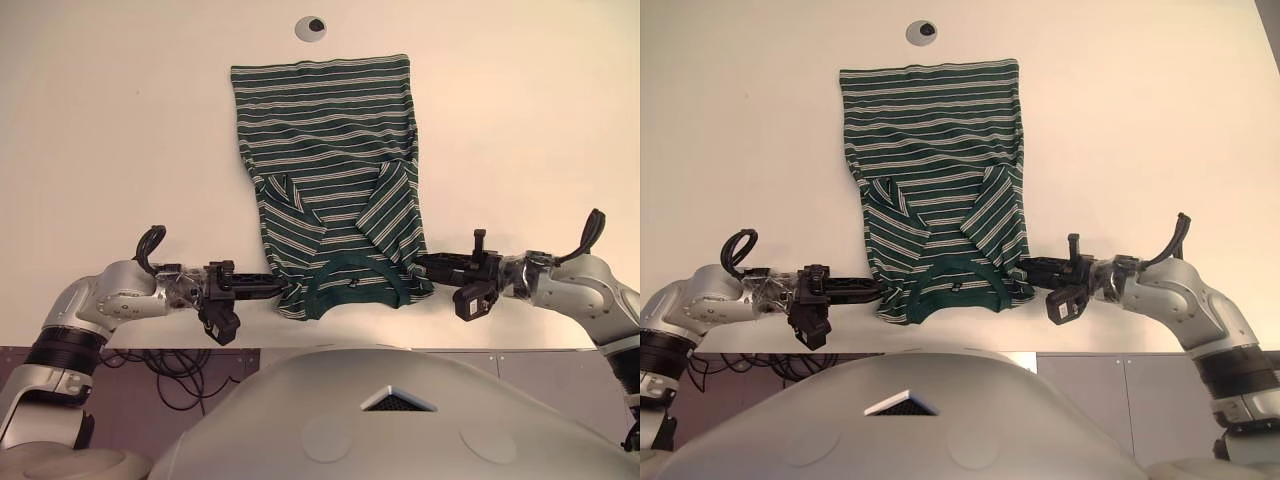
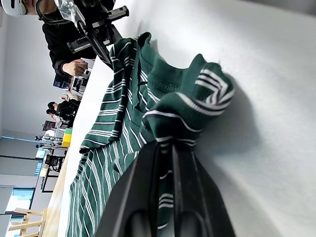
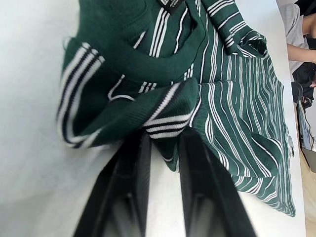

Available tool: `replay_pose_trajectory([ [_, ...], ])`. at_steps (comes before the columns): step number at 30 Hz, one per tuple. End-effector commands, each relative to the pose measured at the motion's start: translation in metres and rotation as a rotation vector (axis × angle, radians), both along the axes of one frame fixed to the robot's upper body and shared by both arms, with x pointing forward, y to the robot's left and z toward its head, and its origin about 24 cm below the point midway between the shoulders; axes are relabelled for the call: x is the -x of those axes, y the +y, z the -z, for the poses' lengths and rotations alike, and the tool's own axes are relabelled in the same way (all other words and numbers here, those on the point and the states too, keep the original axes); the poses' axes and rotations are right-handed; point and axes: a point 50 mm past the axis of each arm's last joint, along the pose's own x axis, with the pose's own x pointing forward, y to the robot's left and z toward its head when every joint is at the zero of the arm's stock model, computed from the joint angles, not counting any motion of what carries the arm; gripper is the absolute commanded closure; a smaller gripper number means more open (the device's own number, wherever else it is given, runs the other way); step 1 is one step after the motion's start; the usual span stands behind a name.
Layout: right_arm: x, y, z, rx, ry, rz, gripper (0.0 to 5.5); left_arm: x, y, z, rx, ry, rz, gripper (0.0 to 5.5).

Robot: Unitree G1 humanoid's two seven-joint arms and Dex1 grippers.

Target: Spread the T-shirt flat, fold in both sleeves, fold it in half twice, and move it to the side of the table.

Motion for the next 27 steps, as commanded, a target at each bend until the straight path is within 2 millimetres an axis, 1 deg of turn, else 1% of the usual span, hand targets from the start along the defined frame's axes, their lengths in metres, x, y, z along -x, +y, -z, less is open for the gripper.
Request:
replay_pose_trajectory([
  [1, 0.008, -0.005, 0.006, 0.026, 0.115, 0.032, 5.45, 0.025, 0.001, 0.031, -0.147, 0.214, -0.019, 5.50],
  [3, 0.017, -0.004, 0.005, -0.022, 0.245, 0.081, 5.48, 0.026, 0.000, 0.030, -0.107, 0.290, -0.069, 5.50],
  [5, 0.025, 0.001, -0.001, -0.115, 0.402, 0.130, 5.48, 0.031, -0.001, 0.030, -0.089, 0.444, -0.134, 5.50],
  [7, 0.031, 0.006, -0.015, -0.233, 0.585, 0.168, 5.48, 0.037, 0.001, 0.022, -0.075, 0.716, -0.210, 5.50],
  [8, 0.034, 0.006, -0.021, -0.269, 0.673, 0.175, 5.48, 0.041, 0.005, 0.016, -0.086, 0.870, -0.224, 5.50],
  [9, 0.036, 0.005, -0.027, -0.293, 0.738, 0.177, 5.48, 0.045, 0.008, 0.008, -0.090, 0.987, -0.220, 5.50],
  [11, 0.039, 0.000, -0.036, -0.330, 0.865, 0.187, 5.48, 0.041, 0.014, -0.015, -0.041, 1.186, -0.199, 5.50],
  [12, 0.040, -0.003, -0.040, -0.353, 0.926, 0.187, 5.48, 0.037, 0.017, -0.026, -0.010, 1.237, -0.179, 5.50],
  [14, 0.042, -0.008, -0.047, -0.398, 1.013, 0.189, 5.48, 0.032, 0.018, -0.039, 0.048, 1.316, -0.132, 5.50],
  [17, 0.047, -0.012, -0.053, -0.426, 1.106, 0.177, 5.48, 0.031, 0.014, -0.052, 0.151, 1.387, -0.066, 5.50],
  [19, 0.049, -0.015, -0.053, -0.418, 1.123, 0.183, 5.48, 0.024, 0.012, -0.059, 0.248, 1.371, -0.068, 5.50],
  [20, 0.047, -0.015, -0.053, -0.438, 1.113, 0.197, 5.48, 0.017, 0.011, -0.062, 0.306, 1.346, -0.093, 5.50],
  [21, 0.043, -0.016, -0.054, -0.467, 1.086, 0.218, 5.48, 0.010, 0.011, -0.063, 0.355, 1.324, -0.124, 5.50],
  [23, 0.032, -0.017, -0.054, -0.496, 1.005, 0.274, 5.48, -0.011, 0.013, -0.061, 0.457, 1.228, -0.255, 5.50],
  [27, -0.007, -0.017, -0.051, -0.597, 0.781, 0.476, 5.48, -0.049, 0.029, -0.041, 0.539, 1.106, -0.552, 5.50],
])
